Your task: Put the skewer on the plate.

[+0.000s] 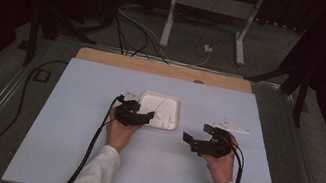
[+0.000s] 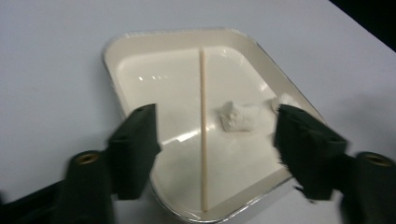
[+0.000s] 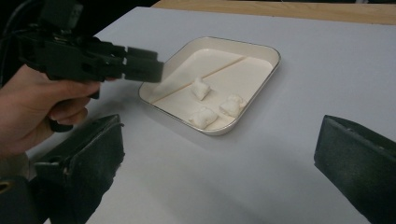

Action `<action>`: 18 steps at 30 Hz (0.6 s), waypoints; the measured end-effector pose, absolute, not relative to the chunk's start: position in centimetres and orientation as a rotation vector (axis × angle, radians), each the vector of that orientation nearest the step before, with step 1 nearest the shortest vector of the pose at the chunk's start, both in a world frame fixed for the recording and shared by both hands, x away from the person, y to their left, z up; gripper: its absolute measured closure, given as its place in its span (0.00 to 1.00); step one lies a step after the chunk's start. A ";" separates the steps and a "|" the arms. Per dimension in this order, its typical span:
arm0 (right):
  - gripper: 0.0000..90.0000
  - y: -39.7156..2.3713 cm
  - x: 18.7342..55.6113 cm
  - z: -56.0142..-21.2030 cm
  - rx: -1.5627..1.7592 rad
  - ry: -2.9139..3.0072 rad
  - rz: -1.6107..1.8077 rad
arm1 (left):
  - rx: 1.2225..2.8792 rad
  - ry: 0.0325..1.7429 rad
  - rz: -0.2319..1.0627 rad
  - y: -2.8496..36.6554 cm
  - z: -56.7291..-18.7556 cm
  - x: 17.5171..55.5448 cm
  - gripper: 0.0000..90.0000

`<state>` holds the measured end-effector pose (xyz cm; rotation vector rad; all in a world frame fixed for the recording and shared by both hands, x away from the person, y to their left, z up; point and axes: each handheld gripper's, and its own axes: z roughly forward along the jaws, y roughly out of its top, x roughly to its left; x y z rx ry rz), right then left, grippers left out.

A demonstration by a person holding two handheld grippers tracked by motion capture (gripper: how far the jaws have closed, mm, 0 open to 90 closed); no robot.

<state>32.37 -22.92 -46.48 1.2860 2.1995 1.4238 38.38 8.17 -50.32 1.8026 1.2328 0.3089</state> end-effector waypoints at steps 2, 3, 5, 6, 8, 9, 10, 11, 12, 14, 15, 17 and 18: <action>0.02 -23.0 32.3 -46.4 1.285 2.198 1.424 | 1.781 1.211 0.317 8.7 -49.7 38.1 0.22; 0.02 -23.0 32.3 -46.4 1.282 2.198 1.427 | 1.769 1.199 0.322 8.9 -49.4 37.8 0.19; 0.02 -23.1 32.2 -46.4 1.275 2.195 1.431 | 1.751 1.166 0.335 9.5 -48.6 37.3 0.15; 0.02 -23.2 32.2 -46.3 1.273 2.194 1.432 | 1.749 1.148 0.342 9.8 -48.3 37.0 0.12; 0.02 -23.3 32.1 -46.2 1.267 2.189 1.432 | 1.749 1.111 0.356 10.5 -47.4 36.3 0.06; 0.02 -23.4 32.0 -46.2 1.270 2.186 1.434 | 1.749 1.087 0.359 10.9 -47.1 35.9 0.02; 0.02 -23.6 32.0 -46.1 1.271 2.181 1.436 | 1.745 1.065 0.371 11.4 -46.7 35.4 0.02; 0.02 -23.7 31.9 -46.0 1.267 2.174 1.443 | 1.742 1.050 0.387 11.8 -46.4 34.9 0.02; 0.02 -23.8 31.8 -45.9 1.263 2.169 1.450 | 1.738 1.033 0.401 12.3 -46.1 34.5 0.01; 0.02 -24.1 31.7 -45.7 1.255 2.164 1.457 | 1.725 1.009 0.417 13.3 -45.6 33.6 0.01; 0.02 -24.3 31.6 -45.7 1.245 2.161 1.463 | 1.716 1.002 0.423 13.8 -45.4 33.2 0.01; 0.00 -24.7 31.3 -45.6 1.218 2.151 1.471 | 1.695 0.990 0.438 14.9 -45.0 32.4 0.01; 0.00 -24.9 31.1 -45.6 1.201 2.150 1.470 | 1.687 0.987 0.442 15.3 -45.0 32.1 0.01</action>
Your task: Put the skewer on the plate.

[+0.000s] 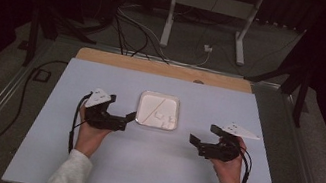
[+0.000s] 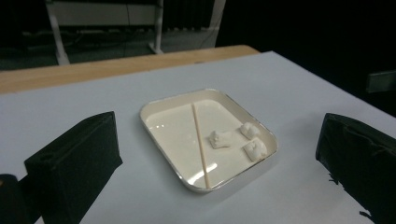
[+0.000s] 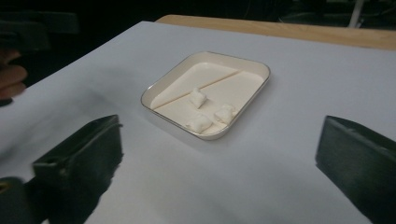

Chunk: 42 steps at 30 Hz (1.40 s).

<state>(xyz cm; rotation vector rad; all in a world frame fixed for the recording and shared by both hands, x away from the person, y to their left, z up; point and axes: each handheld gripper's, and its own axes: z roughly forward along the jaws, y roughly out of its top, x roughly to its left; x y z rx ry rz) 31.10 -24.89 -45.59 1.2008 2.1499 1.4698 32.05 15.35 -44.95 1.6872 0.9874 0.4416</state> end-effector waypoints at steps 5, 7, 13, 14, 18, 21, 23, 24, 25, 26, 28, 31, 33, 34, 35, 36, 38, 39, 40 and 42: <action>0.00 -26.3 30.0 -45.8 1.134 2.126 1.463 | 1.693 0.964 0.507 17.4 -45.1 30.3 0.01; 0.00 -26.9 29.7 -45.9 1.124 2.110 1.461 | 1.684 0.961 0.528 18.2 -45.2 29.7 0.01; 0.00 -28.2 29.0 -46.2 1.143 2.064 1.483 | 1.653 0.956 0.592 20.2 -45.6 28.5 0.01; 0.00 -28.3 28.9 -46.3 1.140 2.062 1.476 | 1.646 0.958 0.599 20.4 -45.6 28.3 0.01; 0.00 -28.6 28.5 -46.5 1.119 2.049 1.447 | 1.639 0.967 0.624 21.2 -45.6 27.8 0.01; 0.00 -28.8 28.3 -46.7 1.107 2.043 1.441 | 1.628 0.971 0.639 21.7 -45.5 27.5 0.01; 0.00 -28.9 28.1 -46.8 1.097 2.036 1.442 | 1.622 0.971 0.650 22.0 -45.5 27.3 0.01; 0.00 -29.0 28.0 -46.8 1.094 2.032 1.439 | 1.619 0.975 0.657 22.2 -45.5 27.2 0.01; 0.00 -29.1 27.9 -46.9 1.093 2.032 1.428 | 1.612 0.979 0.658 22.4 -45.5 27.1 0.01; 0.00 -29.2 27.8 -46.9 1.085 2.024 1.418 | 1.606 0.985 0.660 22.5 -45.6 27.1 0.01; 0.00 -29.4 27.7 -46.9 1.092 2.009 1.432 | 1.601 0.994 0.667 22.9 -45.7 26.9 0.01; 0.00 -30.0 27.5 -46.8 1.112 1.978 1.453 | 1.606 0.998 0.686 23.3 -45.8 26.5 0.01; 0.00 -30.4 27.3 -46.8 1.115 1.970 1.448 | 1.617 0.999 0.705 23.7 -45.9 26.3 0.01; 0.00 -30.5 27.3 -46.8 1.121 1.963 1.451 | 1.618 1.001 0.709 23.8 -45.9 26.1 0.01; 0.00 -30.7 27.2 -46.8 1.123 1.956 1.455 | 1.619 1.002 0.714 24.0 -46.0 26.0 0.01; 0.00 -30.9 27.2 -46.8 1.125 1.952 1.458 | 1.616 1.005 0.716 24.2 -46.0 25.9 0.01; 0.00 -31.1 27.1 -46.8 1.124 1.949 1.450 | 1.601 1.015 0.715 24.6 -46.1 25.8 0.01; 0.00 -31.2 27.1 -46.8 1.124 1.945 1.448 | 1.597 1.019 0.715 24.7 -46.2 25.8 0.01; 0.00 -31.3 27.1 -46.8 1.126 1.944 1.451 | 1.596 1.023 0.716 24.9 -46.2 25.8 0.01; 0.00 -31.4 27.1 -46.9 1.124 1.945 1.455 | 1.588 1.027 0.715 25.1 -46.2 25.8 0.01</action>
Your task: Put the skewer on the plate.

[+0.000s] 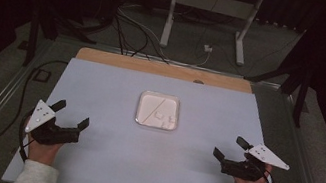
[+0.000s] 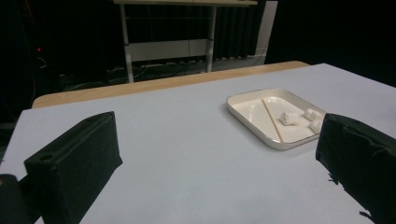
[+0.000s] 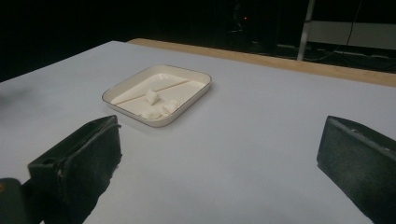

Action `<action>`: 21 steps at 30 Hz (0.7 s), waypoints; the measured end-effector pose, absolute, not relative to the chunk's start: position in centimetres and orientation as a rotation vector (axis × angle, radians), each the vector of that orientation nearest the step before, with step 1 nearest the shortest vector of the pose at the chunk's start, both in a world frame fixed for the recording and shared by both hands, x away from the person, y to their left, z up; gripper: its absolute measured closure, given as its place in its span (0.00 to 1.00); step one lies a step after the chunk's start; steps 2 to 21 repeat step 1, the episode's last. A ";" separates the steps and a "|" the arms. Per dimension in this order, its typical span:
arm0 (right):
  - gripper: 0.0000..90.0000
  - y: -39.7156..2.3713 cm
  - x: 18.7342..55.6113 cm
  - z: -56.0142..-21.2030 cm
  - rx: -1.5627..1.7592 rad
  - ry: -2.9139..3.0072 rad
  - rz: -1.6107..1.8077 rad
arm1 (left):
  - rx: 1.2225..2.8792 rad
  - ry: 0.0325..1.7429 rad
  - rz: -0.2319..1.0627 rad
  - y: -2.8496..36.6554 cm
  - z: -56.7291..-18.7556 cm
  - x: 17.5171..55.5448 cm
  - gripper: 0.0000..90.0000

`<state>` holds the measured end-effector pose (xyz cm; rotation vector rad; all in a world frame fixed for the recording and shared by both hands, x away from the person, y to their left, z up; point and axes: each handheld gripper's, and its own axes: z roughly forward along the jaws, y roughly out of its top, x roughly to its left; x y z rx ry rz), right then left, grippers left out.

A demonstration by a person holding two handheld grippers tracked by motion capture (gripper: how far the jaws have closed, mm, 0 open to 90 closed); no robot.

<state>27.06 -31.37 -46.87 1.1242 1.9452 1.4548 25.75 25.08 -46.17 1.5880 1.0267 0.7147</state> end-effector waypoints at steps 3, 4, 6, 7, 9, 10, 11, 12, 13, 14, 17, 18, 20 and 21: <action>0.00 -31.4 27.0 -46.9 1.123 1.946 1.457 | 1.585 1.029 0.713 25.2 -46.2 25.8 0.01; 0.00 -31.4 27.0 -46.9 1.123 1.946 1.457 | 1.585 1.029 0.713 25.2 -46.2 25.8 0.01; 0.00 -31.4 27.0 -46.9 1.123 1.946 1.457 | 1.585 1.029 0.713 25.2 -46.2 25.8 0.01; 0.00 -31.4 27.0 -46.9 1.123 1.946 1.457 | 1.585 1.029 0.713 25.2 -46.2 25.8 0.01; 0.00 -31.4 27.0 -46.9 1.123 1.946 1.457 | 1.585 1.029 0.713 25.2 -46.2 25.8 0.01; 0.00 -31.4 27.0 -46.9 1.123 1.946 1.457 | 1.585 1.029 0.713 25.2 -46.2 25.8 0.01; 0.00 -31.4 27.0 -46.9 1.123 1.946 1.457 | 1.585 1.029 0.713 25.2 -46.2 25.8 0.01; 0.00 -31.4 27.0 -46.9 1.123 1.946 1.457 | 1.585 1.029 0.713 25.2 -46.2 25.8 0.01; 0.00 -31.4 27.0 -46.9 1.123 1.946 1.457 | 1.585 1.029 0.713 25.2 -46.2 25.8 0.01; 0.00 -31.4 27.0 -46.9 1.123 1.946 1.457 | 1.585 1.029 0.713 25.2 -46.2 25.8 0.01; 0.00 -31.4 27.0 -46.9 1.123 1.946 1.457 | 1.585 1.029 0.713 25.2 -46.2 25.8 0.01; 0.00 -31.4 27.0 -46.9 1.123 1.946 1.457 | 1.585 1.029 0.713 25.2 -46.2 25.8 0.01; 0.00 -31.4 27.0 -46.9 1.123 1.946 1.457 | 1.585 1.029 0.713 25.2 -46.2 25.8 0.01; 0.00 -31.4 27.0 -46.9 1.123 1.946 1.457 | 1.585 1.029 0.713 25.2 -46.2 25.8 0.01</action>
